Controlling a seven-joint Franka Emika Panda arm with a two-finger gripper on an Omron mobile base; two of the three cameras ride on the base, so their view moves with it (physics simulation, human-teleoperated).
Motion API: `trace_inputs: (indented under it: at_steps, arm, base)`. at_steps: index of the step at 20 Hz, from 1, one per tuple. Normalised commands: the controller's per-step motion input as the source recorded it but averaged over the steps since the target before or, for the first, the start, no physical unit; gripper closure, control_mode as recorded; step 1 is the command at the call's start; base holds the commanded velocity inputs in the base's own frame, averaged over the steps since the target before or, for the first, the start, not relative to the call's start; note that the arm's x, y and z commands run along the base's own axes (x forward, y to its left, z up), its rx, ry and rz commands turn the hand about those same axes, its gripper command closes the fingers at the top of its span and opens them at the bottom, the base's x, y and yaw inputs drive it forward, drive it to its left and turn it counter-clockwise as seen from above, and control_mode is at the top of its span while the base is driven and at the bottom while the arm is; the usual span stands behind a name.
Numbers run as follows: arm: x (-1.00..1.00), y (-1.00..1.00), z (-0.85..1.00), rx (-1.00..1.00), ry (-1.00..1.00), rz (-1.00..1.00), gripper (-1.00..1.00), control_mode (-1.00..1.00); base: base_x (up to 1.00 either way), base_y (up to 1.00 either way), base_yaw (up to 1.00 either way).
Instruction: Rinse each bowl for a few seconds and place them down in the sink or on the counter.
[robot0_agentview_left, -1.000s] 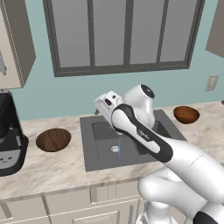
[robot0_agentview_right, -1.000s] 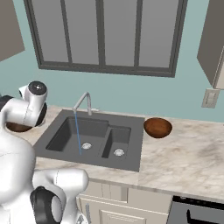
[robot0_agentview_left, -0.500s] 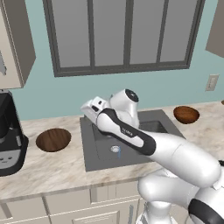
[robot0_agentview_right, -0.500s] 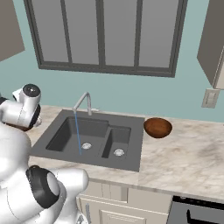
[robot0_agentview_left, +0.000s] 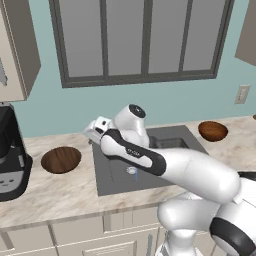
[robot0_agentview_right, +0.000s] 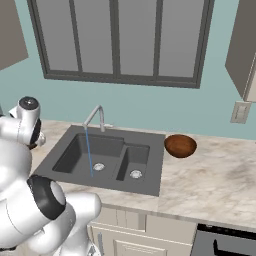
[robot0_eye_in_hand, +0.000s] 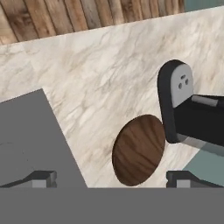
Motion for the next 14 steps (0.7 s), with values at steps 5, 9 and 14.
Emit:
trace_inputs:
  at_steps: [5, 9, 14]
  arm:
    - [0.08, 0.13, -0.28, -0.02, -0.04, 0.06, -1.00, -1.00]
    - [0.11, 0.12, -0.34, -0.01, -0.11, 0.04, -1.00, -1.00]
    - [0.21, 0.11, -0.29, -0.07, -0.12, 0.03, -1.00, -1.00]
  base:
    - [0.00, 0.00, 0.00]
    - [0.00, 0.00, 0.00]
    - [0.00, 0.00, 0.00]
